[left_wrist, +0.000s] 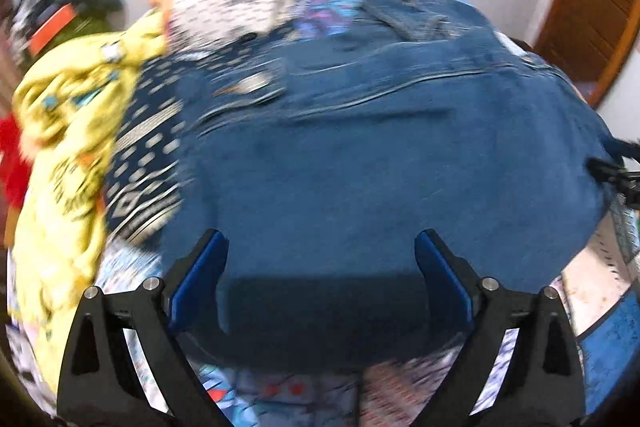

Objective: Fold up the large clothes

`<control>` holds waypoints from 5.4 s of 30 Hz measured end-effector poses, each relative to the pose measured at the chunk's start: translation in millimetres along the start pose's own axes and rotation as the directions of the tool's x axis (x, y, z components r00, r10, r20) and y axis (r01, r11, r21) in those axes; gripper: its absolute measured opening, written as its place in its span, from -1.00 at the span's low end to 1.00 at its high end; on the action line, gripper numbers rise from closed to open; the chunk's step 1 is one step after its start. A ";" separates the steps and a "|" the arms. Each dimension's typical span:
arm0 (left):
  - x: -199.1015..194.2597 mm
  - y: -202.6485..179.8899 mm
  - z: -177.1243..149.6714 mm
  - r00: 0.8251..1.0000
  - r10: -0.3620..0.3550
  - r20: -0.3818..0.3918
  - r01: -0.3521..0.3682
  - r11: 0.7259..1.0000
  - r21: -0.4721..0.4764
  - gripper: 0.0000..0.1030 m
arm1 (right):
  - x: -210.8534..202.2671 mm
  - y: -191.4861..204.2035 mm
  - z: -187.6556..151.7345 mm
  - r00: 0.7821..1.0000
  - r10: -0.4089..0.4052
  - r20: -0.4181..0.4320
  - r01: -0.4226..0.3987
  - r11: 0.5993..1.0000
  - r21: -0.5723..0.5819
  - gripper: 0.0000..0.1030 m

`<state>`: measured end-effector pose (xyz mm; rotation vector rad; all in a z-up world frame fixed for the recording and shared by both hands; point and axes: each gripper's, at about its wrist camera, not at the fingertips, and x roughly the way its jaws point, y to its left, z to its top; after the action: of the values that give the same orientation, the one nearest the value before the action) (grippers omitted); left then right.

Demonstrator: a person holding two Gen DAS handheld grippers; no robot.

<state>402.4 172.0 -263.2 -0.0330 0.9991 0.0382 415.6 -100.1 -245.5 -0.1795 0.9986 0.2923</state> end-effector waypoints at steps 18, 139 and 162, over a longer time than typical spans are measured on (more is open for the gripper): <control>-48.9 118.8 -90.2 0.957 -0.279 0.074 0.271 0.778 -0.566 0.91 | -59.4 -41.7 -29.6 0.999 -0.021 0.028 0.015 0.980 0.199 0.84; -58.8 -50.9 -25.5 0.985 -0.173 0.026 0.170 0.981 0.097 0.89 | -63.6 -11.9 -43.8 0.977 0.213 -0.021 -0.208 0.967 0.148 1.00; 76.1 -20.3 43.8 0.774 -0.620 -0.131 0.556 0.764 -0.327 0.90 | 63.0 -37.3 12.7 0.743 0.668 -0.039 -0.594 0.686 0.421 0.97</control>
<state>481.3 155.0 -303.3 -0.6243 1.1748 -0.4266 469.7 -121.8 -291.5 0.5351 1.2718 0.7202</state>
